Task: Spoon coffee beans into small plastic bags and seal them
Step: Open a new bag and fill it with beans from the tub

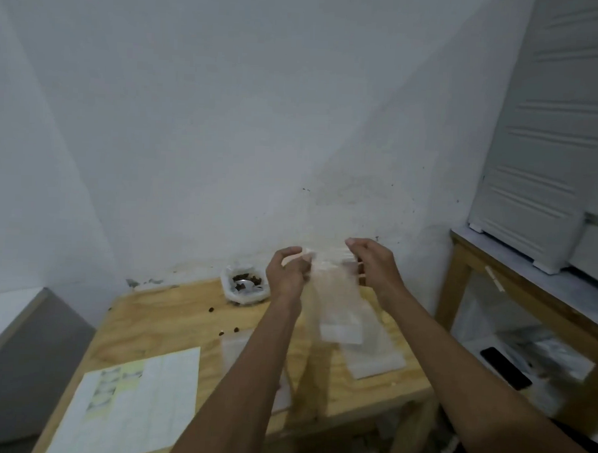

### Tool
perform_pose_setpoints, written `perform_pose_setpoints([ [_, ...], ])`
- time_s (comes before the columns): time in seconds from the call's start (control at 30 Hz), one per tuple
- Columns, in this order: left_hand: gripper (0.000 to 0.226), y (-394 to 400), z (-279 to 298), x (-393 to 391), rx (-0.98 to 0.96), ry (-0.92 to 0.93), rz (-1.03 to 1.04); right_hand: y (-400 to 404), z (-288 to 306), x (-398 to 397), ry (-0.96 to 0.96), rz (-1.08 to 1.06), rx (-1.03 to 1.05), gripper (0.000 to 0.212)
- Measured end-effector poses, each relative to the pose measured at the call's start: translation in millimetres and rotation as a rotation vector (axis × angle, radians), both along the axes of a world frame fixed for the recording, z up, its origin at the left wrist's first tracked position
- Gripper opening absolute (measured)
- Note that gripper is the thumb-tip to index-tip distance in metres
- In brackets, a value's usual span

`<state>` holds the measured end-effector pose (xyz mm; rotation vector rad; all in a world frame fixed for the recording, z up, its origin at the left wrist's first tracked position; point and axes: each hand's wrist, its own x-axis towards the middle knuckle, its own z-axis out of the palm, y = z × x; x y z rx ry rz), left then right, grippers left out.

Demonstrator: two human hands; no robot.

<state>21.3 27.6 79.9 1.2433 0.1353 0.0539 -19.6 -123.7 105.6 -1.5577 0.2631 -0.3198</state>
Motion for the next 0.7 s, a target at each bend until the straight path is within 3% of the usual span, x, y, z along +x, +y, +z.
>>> perform_pose_setpoints([
  [0.13,0.019,52,20,-5,0.169,-0.228,-0.091,23,25,2,0.029,0.258,-0.058,0.016],
  [0.33,0.021,108,31,-15,0.363,-0.345,-0.048,69,39,3,0.064,0.468,-0.289,0.026],
  [0.5,0.023,115,15,-21,0.673,-0.477,0.233,99,29,8,-0.016,0.432,-0.360,0.039],
  [0.6,0.026,113,15,-27,0.609,-0.500,0.223,108,26,10,-0.041,0.411,-0.342,0.039],
  [0.7,0.025,113,17,-29,0.500,-0.395,0.145,113,26,10,-0.050,0.410,-0.325,0.035],
])
